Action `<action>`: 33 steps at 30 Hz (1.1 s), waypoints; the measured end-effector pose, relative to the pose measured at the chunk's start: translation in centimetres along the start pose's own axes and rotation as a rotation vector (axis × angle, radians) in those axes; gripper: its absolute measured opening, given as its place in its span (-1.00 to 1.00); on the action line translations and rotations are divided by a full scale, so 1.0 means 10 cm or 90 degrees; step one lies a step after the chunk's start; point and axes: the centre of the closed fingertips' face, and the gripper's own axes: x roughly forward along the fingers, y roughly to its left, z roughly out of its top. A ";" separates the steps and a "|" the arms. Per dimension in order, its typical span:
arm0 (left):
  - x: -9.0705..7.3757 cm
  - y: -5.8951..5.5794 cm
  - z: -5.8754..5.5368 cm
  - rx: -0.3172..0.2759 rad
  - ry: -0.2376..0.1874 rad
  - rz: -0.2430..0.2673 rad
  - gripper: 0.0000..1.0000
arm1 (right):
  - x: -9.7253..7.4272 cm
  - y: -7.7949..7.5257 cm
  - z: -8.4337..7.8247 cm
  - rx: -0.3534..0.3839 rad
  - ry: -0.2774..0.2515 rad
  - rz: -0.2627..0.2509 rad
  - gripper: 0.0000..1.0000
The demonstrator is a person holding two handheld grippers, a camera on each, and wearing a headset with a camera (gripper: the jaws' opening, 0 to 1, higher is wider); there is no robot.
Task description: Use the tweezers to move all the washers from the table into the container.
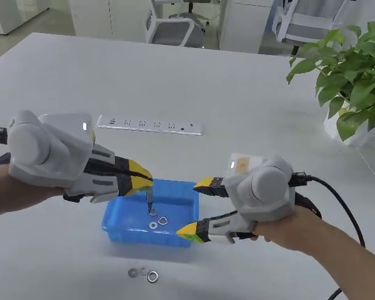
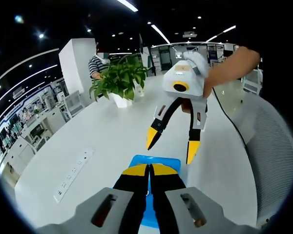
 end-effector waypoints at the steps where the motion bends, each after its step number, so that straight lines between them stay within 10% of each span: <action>1: -0.02 -0.02 0.03 -0.001 -0.003 0.002 -0.91 | -0.02 0.02 0.00 0.003 -0.002 -0.002 0.11; 33: -0.20 -0.58 0.07 -0.020 -0.015 -0.015 -0.91 | -0.30 0.47 -0.17 0.087 -0.007 -0.034 0.61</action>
